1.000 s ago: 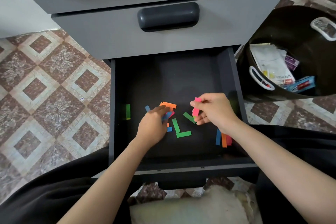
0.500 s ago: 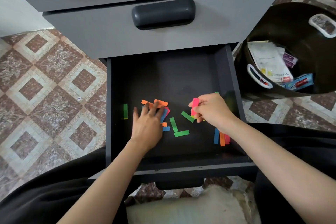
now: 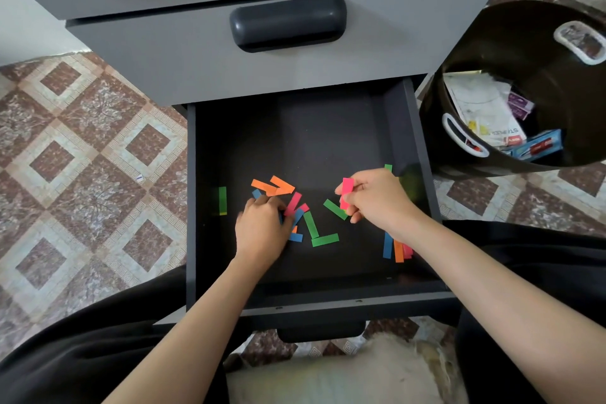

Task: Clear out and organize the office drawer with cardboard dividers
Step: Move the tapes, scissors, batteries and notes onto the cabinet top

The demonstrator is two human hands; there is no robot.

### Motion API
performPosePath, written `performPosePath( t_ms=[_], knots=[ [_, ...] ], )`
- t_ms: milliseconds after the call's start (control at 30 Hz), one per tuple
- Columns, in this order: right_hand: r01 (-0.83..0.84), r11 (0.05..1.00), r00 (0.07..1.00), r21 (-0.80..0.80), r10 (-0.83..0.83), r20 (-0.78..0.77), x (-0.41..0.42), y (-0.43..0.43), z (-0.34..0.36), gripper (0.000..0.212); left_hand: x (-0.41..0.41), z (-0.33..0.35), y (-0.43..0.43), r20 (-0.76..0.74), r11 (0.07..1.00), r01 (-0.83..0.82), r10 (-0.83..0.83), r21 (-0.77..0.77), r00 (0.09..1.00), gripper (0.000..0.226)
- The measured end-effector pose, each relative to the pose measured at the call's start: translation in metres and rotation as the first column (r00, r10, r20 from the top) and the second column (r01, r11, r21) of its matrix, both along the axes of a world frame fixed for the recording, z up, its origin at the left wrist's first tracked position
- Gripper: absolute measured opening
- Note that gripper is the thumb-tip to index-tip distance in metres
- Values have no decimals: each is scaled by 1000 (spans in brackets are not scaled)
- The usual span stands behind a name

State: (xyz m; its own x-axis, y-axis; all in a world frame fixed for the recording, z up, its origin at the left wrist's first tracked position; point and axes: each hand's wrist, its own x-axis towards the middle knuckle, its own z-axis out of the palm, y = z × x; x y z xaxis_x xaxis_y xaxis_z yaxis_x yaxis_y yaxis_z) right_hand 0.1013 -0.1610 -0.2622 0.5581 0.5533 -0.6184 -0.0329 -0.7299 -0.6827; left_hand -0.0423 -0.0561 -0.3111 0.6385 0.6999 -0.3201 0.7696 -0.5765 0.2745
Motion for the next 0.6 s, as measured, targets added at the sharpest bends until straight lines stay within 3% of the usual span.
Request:
performPosePath(
  t_ms=[233, 600],
  knots=[
    [-12, 1000, 1000, 14, 12, 3, -2, -1, 0, 16, 9, -11, 0, -1, 992, -125, 125, -17, 992, 25],
    [-28, 1000, 999, -10, 28, 28, -3, 0, -2, 16, 12, -9, -8, -18, 999, -18, 18, -29, 1000, 19]
  ],
)
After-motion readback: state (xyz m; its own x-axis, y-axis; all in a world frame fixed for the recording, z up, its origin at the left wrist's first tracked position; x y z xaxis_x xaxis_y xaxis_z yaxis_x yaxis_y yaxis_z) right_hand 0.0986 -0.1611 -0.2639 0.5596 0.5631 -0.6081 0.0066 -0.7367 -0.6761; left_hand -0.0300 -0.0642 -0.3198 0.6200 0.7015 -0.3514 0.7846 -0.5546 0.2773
